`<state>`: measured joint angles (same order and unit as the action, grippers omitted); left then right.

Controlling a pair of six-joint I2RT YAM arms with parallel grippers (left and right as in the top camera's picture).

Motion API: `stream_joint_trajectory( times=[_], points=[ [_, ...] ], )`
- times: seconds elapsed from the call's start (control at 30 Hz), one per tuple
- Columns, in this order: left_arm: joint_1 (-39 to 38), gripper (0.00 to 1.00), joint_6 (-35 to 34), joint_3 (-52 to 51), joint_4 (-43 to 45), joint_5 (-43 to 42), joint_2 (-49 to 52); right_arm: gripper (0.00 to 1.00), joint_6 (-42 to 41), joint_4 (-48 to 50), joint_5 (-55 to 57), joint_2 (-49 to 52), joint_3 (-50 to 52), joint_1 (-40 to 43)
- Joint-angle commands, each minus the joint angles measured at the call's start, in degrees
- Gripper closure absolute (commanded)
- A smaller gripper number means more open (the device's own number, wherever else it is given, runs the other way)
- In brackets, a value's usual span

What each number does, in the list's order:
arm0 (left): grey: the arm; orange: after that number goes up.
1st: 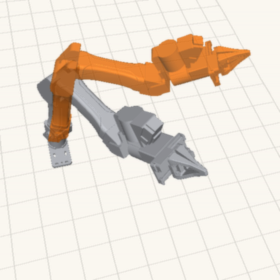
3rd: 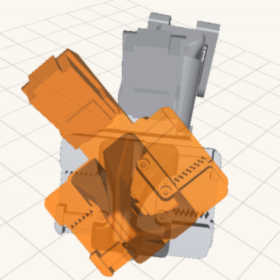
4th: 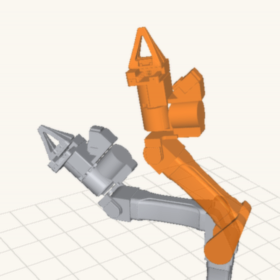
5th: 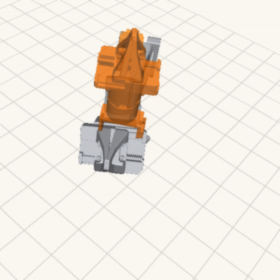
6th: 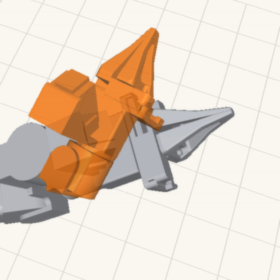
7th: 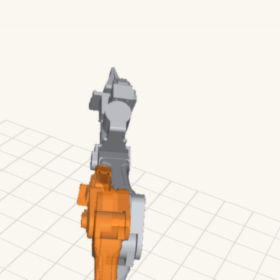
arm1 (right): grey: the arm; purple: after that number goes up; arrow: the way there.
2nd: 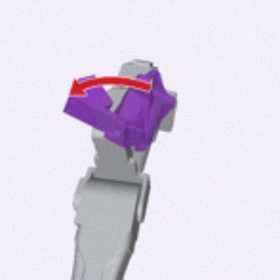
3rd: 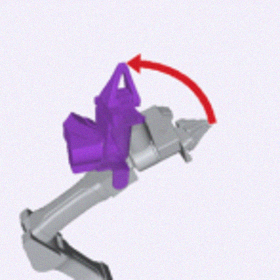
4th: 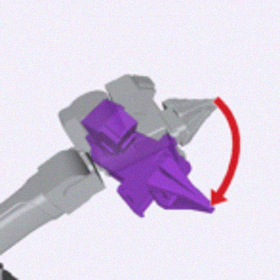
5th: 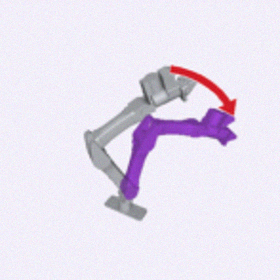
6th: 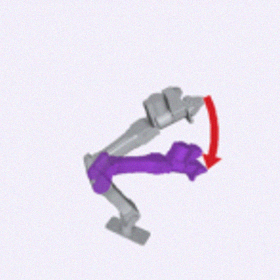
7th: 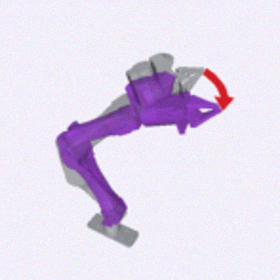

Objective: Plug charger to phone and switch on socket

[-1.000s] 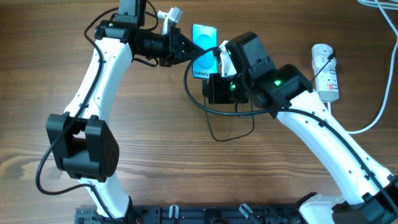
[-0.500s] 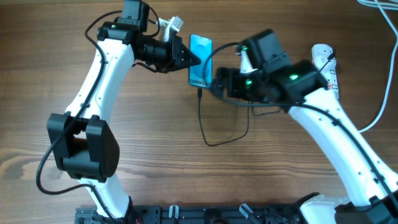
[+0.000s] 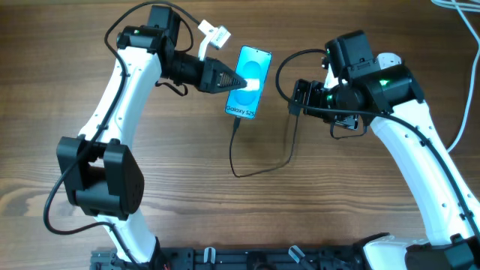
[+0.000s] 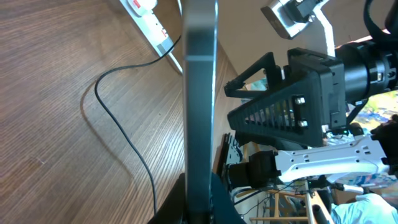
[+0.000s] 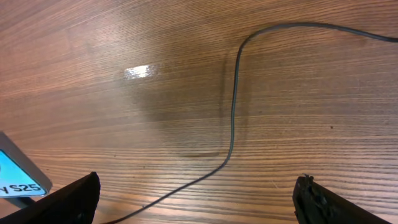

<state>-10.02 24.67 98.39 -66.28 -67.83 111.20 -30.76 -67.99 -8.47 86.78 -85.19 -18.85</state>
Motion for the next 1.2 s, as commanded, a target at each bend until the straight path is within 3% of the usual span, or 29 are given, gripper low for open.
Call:
stream_joint_trajectory(
  times=[0.0,0.03,0.13,0.23,0.57,0.67,1.0,1.17],
  points=[
    [0.0,0.96,-25.5,0.2,7.5,13.6,-1.0,0.0,0.1,0.1,1.0,-0.7,0.5,0.2],
    [0.0,0.96,-31.8,0.2,9.0,16.9,-0.6,0.0,-0.8,0.1,1.0,-0.7,0.5,0.2],
    [-0.8,0.96,-33.3,0.2,10.2,17.0,1.6,0.0,-0.9,0.1,1.0,-0.7,0.5,0.1],
    [-2.6,0.96,-40.2,0.2,11.4,22.6,5.1,0.0,-1.4,0.9,1.0,-0.7,0.5,0.1],
    [-5.2,0.96,-39.9,0.2,15.7,25.4,15.7,0.0,-0.7,1.6,1.0,-0.7,0.5,0.1],
    [-5.1,0.96,-36.5,0.1,16.0,26.4,16.9,0.0,-0.7,1.4,1.0,-0.7,0.5,0.1],
    [-5.5,0.94,-35.1,0.1,18.3,28.5,21.0,0.0,-0.8,1.9,1.0,-0.7,0.5,0.1],
    [-6.8,0.82,-35.2,0.1,17.2,37.4,21.0,0.0,-0.7,1.8,1.0,-0.7,0.5,0.1]
  ],
)
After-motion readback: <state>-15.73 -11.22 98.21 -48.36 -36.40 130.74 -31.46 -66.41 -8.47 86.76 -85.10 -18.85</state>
